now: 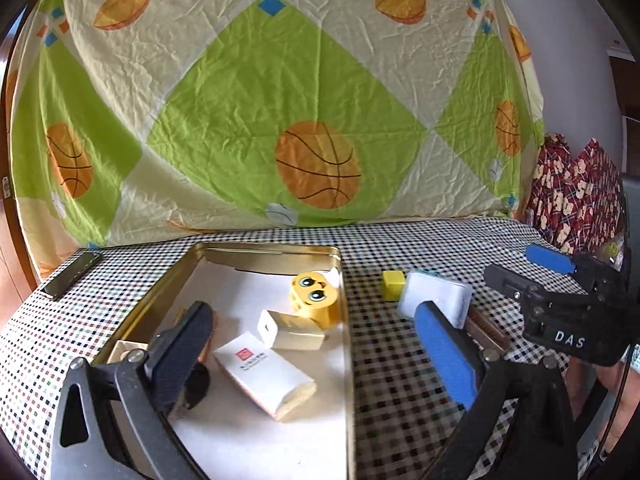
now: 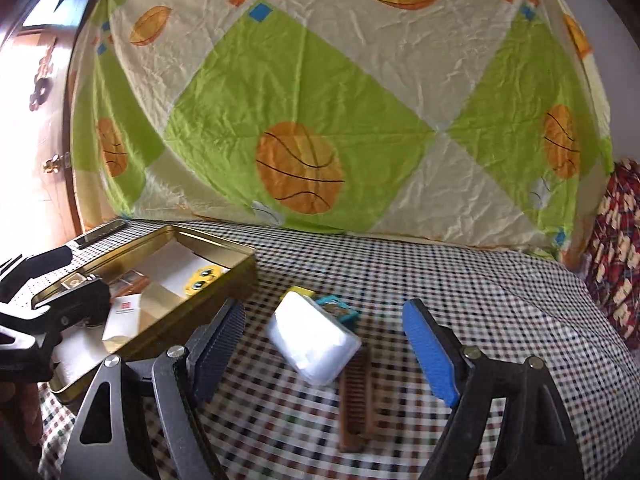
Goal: Organize rigid objects
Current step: 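Grasp the brown wooden brush with the right tool while the left reaches the translucent box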
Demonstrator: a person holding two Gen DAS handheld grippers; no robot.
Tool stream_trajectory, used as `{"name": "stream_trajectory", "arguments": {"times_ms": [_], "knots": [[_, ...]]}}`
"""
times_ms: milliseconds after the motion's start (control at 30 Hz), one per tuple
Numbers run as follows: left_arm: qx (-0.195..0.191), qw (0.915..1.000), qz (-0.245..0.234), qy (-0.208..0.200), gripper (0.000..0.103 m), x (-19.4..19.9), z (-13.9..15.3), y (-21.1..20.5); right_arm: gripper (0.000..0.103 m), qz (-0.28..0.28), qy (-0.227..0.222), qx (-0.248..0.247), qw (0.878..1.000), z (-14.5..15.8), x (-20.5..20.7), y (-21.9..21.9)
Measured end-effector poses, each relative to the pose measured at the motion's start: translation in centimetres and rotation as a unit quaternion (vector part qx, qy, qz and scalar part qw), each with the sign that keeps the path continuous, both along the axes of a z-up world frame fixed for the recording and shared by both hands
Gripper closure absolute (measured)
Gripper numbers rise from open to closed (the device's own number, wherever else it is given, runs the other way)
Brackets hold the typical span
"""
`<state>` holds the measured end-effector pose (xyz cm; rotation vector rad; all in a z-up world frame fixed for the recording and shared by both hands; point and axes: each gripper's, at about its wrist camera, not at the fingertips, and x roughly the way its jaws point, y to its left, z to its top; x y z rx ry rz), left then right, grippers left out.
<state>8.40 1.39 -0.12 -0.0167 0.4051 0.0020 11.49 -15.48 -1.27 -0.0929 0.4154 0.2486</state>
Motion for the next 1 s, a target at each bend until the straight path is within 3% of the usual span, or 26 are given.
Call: {"name": "stream_trajectory", "arguments": {"times_ms": [167,467,633,767,800,833,1000], "knots": [[0.000,0.9997,-0.018,0.018,0.001,1.5,-0.4,-2.8,0.020,-0.026,0.056,-0.011,0.998,-1.5,2.0,-2.1],[0.024,0.9989,-0.022,0.034,0.001,3.0,-0.6,-5.4,0.022,0.016,0.145,-0.043,0.988,-3.7,3.8,-1.2],[0.017,0.9987,-0.025,0.040,0.001,3.6,-0.8,-5.4,0.038,0.020,0.187,-0.054,0.981,-4.6,5.3,-0.9],[0.024,0.9981,-0.031,0.049,0.001,4.5,-1.3,-5.9,0.041,0.020,0.199,-0.055,0.978,-4.8,6.4,-1.0],[0.027,0.9977,-0.033,0.053,0.001,4.7,-1.4,-6.2,0.062,0.026,0.208,-0.061,0.976,-5.1,6.6,-0.8],[0.030,0.9973,-0.036,0.057,0.001,5.0,-1.5,-6.4,0.075,0.029,0.216,-0.066,0.974,-5.3,6.7,-0.8],[0.037,0.9956,-0.048,0.072,0.001,5.9,-1.8,-7.4,0.076,0.014,0.204,-0.052,0.977,-4.8,6.5,-1.8]]}}
